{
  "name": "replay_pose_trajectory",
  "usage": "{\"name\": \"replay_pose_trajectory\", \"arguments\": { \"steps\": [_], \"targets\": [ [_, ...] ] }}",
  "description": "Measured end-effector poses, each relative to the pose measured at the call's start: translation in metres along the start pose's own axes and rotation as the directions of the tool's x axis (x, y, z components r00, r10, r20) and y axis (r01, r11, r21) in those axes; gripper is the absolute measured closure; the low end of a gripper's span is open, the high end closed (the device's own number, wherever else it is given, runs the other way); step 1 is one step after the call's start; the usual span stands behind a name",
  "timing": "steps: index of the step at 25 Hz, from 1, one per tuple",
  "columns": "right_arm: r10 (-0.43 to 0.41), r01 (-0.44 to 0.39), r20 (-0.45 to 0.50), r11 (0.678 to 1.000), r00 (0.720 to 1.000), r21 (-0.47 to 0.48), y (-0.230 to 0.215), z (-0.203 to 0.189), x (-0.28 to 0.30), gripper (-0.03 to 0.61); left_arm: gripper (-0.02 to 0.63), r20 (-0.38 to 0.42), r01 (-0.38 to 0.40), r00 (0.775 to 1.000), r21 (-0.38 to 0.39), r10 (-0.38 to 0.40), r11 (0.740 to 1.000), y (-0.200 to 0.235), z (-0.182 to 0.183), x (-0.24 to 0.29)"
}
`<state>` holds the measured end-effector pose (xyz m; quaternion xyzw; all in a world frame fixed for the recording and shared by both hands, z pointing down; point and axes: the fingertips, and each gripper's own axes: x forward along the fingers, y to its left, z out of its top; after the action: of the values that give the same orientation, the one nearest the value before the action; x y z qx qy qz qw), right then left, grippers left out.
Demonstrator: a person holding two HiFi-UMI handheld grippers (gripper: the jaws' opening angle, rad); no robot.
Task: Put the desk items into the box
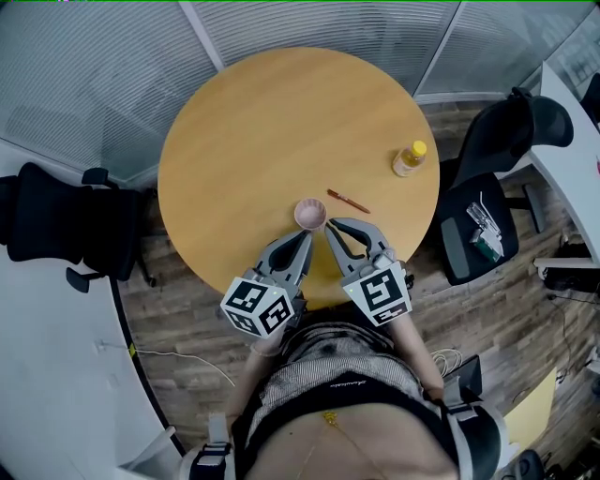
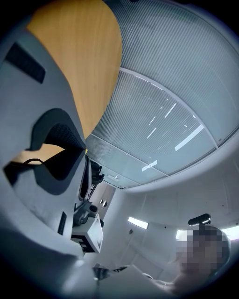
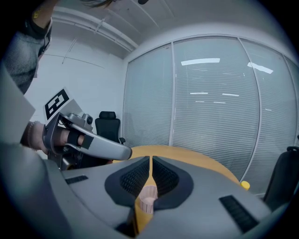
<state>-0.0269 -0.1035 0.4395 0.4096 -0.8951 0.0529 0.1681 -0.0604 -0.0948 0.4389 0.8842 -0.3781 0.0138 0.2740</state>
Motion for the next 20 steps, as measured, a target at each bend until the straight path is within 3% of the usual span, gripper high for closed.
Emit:
{"name": "replay_pose_trajectory", "arguments": {
  "steps": [20],
  "targets": [
    [-0.018, 0.020, -0.102, 1.000, 0.995, 0.022, -0.018, -0.042, 0.015, 0.546, 0.612, -0.034, 0.002, 0.999, -0.019, -0.003, 1.000, 0.009, -0.006, 0.007]
  ]
}}
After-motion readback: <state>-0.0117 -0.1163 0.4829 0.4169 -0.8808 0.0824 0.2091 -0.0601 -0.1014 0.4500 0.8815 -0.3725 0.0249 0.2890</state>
